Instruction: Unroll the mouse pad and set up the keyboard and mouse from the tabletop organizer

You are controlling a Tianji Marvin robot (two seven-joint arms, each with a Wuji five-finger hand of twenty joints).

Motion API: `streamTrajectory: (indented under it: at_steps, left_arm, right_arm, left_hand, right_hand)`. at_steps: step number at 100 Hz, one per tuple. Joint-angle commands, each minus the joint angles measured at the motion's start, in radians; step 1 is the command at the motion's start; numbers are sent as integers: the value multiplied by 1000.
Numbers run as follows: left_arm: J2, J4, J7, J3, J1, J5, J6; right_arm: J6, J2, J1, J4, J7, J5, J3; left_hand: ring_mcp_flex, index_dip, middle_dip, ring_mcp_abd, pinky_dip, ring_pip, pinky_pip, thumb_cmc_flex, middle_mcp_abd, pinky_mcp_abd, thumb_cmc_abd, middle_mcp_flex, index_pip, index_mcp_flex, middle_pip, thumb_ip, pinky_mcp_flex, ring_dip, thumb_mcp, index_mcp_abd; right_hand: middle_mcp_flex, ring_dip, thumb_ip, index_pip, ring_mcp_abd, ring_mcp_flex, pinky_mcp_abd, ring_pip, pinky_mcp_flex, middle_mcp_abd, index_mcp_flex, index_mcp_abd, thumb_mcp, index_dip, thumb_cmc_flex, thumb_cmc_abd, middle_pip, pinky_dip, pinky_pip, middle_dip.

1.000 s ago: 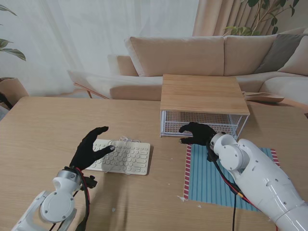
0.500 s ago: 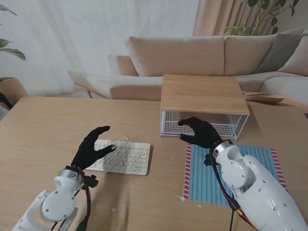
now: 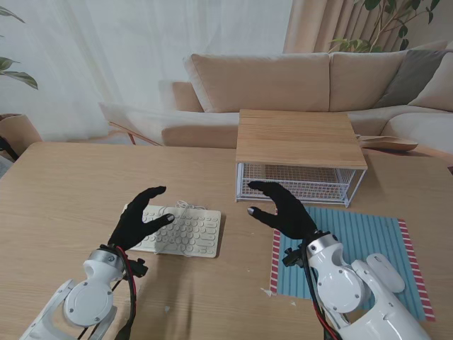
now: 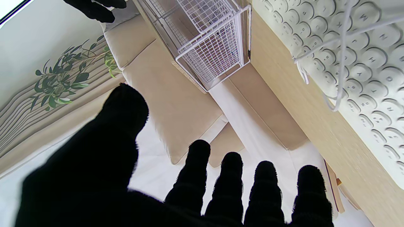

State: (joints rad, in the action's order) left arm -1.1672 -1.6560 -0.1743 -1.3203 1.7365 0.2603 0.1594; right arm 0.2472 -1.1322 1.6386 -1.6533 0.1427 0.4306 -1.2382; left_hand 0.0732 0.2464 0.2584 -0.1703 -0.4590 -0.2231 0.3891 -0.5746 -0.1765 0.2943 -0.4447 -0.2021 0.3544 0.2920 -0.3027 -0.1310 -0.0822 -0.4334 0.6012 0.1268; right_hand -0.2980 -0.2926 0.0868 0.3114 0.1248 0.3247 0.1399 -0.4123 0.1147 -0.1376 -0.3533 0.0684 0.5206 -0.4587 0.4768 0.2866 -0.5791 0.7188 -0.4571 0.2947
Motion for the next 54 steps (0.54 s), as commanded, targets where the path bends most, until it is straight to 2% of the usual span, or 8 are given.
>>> streamTrajectory:
  at_steps: [1, 19, 54]
  left_arm:
    - [-3, -8, 13, -1, 7, -4, 1]
    - [-4, 2, 17, 7, 4, -17, 4]
    - [-4, 21, 25, 19, -11, -32, -9]
  right_arm:
    - [14, -21, 3, 22, 23, -20, 32]
    - [11, -27, -31, 63, 30, -37, 73]
    - [-7, -28, -30, 69, 35, -33, 70]
  left_hand:
    - [-4, -9, -9, 30, -22, 22, -29, 48, 44, 5, 25, 1, -18, -21, 10, 39, -7, 8, -15, 9]
    - [-2, -11, -10, 29, -23, 22, -29, 48, 42, 6, 28, 0, -20, -22, 12, 42, -7, 7, -17, 8]
    - [-3, -11, -11, 27, -24, 24, -35, 45, 41, 5, 30, 0, -17, -22, 13, 43, -8, 6, -20, 4]
  right_hand:
    - [23, 13, -21, -21, -43, -35, -31, 18, -15, 27, 25, -34, -32, 18, -41, -8, 30, 7, 34, -8]
    - [33, 21, -22, -22, -41, -41, -35, 33, -25, 28, 33, -38, -38, 28, -47, -9, 39, -3, 50, -12]
    - [26, 18, -24, -5, -38, -36, -30, 28, -30, 24, 29, -38, -41, 36, -38, -9, 34, -2, 51, -9]
